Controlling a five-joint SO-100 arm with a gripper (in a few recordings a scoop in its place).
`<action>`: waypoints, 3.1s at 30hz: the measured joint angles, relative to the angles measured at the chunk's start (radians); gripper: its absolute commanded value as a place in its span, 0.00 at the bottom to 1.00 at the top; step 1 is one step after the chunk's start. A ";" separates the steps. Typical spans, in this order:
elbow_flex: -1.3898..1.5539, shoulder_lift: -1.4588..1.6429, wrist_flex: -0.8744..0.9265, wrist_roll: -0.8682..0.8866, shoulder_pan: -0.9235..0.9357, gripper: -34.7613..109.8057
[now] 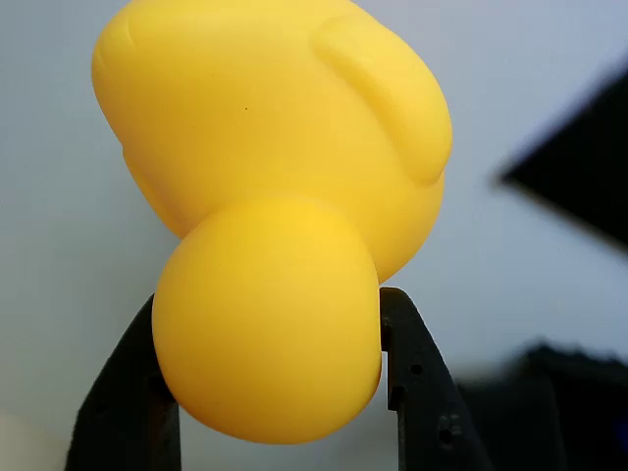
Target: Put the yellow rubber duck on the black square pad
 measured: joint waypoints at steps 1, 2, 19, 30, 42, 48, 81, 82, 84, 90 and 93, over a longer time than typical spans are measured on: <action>0.000 0.041 0.057 0.000 0.000 0.32; 0.000 0.087 0.109 0.006 0.000 0.32; 0.000 0.316 0.256 0.140 0.480 0.32; 0.140 0.218 0.149 0.144 0.721 0.32; 0.166 -0.095 -0.106 0.140 0.861 0.32; 0.166 -0.135 -0.112 0.146 0.859 0.32; 0.272 -0.141 -0.109 0.135 0.759 0.48; 0.272 -0.141 -0.109 0.138 0.759 0.48; 0.272 -0.138 -0.109 0.138 0.759 0.48; 0.272 0.002 -0.100 0.138 0.759 0.48; 0.272 0.110 -0.051 0.138 0.758 0.48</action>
